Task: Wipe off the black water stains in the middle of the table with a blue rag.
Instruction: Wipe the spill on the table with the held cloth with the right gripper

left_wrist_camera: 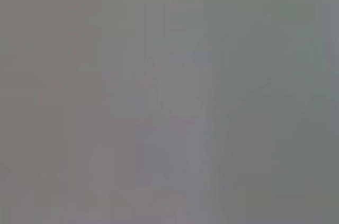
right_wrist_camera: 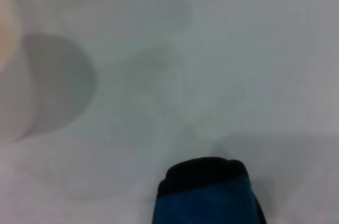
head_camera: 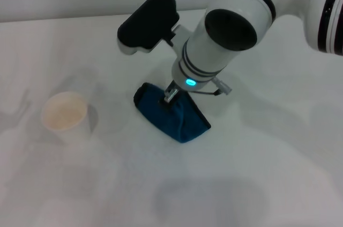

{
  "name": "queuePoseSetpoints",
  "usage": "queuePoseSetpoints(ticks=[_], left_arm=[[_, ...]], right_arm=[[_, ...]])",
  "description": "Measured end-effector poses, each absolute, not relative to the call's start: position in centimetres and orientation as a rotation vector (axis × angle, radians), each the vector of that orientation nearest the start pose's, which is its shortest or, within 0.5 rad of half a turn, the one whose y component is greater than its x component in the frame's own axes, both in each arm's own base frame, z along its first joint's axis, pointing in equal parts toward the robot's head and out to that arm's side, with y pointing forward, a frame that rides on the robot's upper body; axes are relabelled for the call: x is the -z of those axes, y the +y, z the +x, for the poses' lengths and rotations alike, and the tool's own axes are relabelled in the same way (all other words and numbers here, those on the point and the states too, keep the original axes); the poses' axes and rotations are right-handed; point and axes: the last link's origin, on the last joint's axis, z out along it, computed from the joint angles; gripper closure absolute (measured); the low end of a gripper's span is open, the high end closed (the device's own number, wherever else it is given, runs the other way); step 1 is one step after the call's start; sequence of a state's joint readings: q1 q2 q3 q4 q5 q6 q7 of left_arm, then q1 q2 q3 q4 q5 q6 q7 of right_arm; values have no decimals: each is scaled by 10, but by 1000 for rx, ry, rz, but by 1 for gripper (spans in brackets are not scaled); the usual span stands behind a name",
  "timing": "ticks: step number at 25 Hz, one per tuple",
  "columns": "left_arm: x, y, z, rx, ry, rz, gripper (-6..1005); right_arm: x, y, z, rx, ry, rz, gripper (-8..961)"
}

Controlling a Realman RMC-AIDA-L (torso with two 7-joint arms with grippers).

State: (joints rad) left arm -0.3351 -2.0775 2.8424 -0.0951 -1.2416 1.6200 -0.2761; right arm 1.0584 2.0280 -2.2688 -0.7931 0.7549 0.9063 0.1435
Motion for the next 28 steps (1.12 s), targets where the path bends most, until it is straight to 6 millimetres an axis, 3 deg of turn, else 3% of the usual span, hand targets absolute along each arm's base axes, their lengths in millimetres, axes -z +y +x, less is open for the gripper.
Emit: queuePoseSetpoints(ticks=[9, 14, 23, 28], left_arm=[[-29, 266, -344, 816, -271, -1629, 106], [-30, 266, -344, 814, -269, -1626, 106], [-30, 269, -342, 816, -261, -1631, 106], [-31, 270, -342, 815, -258, -1632, 106]], right_arm=[[114, 404, 148, 563, 868, -2260, 940], [111, 403, 154, 599, 879, -2247, 940], [131, 360, 141, 665, 900, -2540, 940], [137, 332, 116, 628, 848, -2736, 940]])
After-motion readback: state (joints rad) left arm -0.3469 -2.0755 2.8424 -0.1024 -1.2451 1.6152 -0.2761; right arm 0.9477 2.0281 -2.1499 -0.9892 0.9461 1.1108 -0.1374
